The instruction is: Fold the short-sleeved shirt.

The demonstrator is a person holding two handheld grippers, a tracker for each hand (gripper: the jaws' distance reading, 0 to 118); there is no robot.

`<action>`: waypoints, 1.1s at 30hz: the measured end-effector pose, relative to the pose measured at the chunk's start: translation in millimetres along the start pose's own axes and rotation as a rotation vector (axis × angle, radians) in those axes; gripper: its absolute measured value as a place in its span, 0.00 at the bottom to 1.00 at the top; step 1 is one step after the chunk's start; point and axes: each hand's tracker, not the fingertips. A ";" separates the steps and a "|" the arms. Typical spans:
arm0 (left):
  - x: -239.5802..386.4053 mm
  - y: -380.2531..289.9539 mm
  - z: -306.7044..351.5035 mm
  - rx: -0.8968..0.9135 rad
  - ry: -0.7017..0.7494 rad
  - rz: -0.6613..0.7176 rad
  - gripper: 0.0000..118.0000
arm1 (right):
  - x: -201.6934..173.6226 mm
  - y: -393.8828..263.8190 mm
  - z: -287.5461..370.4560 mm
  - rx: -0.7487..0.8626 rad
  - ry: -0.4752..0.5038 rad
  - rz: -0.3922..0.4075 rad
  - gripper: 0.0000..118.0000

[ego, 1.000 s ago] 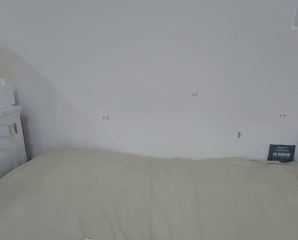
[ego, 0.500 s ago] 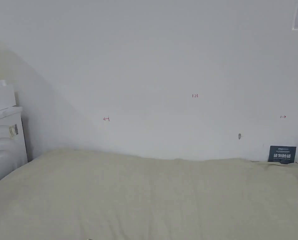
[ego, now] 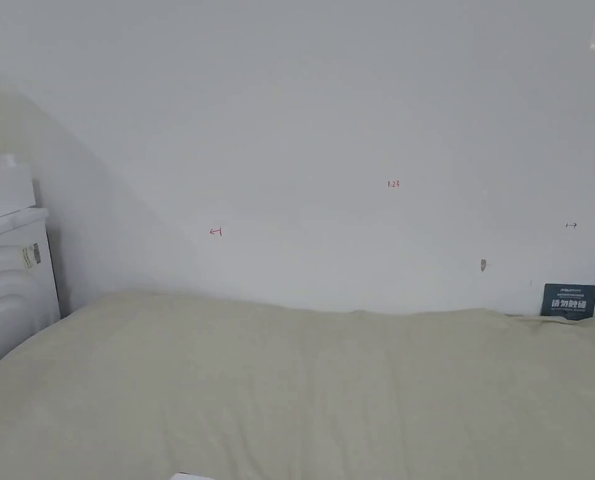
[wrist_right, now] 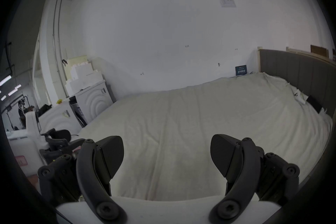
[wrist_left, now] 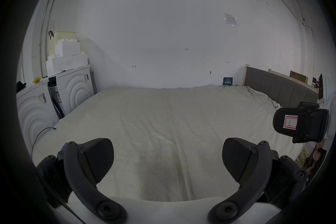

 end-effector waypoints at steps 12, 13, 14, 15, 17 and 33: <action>-1.3 1.5 1.0 -0.004 0.001 0.005 1.00 | 4.1 -7.1 -4.7 0.018 -0.146 0.030 0.84; -1.5 2.0 1.1 -0.004 0.005 0.006 1.00 | 4.4 -7.4 -4.0 0.014 -0.151 0.045 0.84; -1.6 2.6 1.0 -0.003 0.009 0.007 1.00 | 4.0 -7.4 -5.1 0.010 -0.185 0.056 0.84; -1.6 3.0 1.1 -0.003 0.010 0.008 1.00 | 3.3 -8.2 -5.7 0.030 -0.236 0.057 0.84; -1.6 3.2 1.4 0.000 0.004 0.007 1.00 | 3.6 -10.0 -7.0 0.032 -0.241 0.085 0.84; -7.6 -1.8 -1.2 -0.024 0.022 0.021 1.00 | 15.9 -18.0 -5.6 -0.036 -0.089 0.143 0.84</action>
